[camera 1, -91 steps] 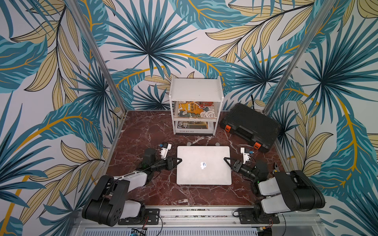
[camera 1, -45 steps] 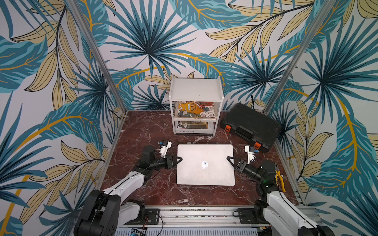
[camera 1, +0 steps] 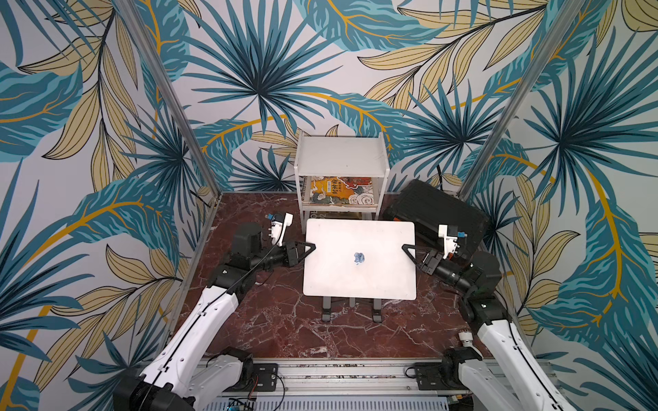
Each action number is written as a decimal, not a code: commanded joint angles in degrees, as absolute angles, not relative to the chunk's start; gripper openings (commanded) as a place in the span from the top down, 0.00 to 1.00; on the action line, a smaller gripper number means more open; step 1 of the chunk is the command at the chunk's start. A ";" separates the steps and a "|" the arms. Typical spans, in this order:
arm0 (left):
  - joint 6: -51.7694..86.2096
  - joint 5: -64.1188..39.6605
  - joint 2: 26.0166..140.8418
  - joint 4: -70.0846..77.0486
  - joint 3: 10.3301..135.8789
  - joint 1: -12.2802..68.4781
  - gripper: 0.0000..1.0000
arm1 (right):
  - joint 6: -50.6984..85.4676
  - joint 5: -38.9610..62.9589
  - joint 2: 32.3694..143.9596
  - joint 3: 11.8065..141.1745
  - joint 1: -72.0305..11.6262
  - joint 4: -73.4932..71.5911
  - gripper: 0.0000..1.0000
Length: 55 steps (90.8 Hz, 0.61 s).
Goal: Close the laptop lid and set it aside
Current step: Pick up the laptop from the computer stand, then place the laptop on the shelf.
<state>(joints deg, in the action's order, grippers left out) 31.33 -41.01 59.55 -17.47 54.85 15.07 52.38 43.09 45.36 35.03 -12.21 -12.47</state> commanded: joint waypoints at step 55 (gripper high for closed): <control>26.67 -27.25 92.00 -41.23 118.52 13.95 0.81 | 57.84 40.44 80.16 88.61 -13.80 1.47 1.00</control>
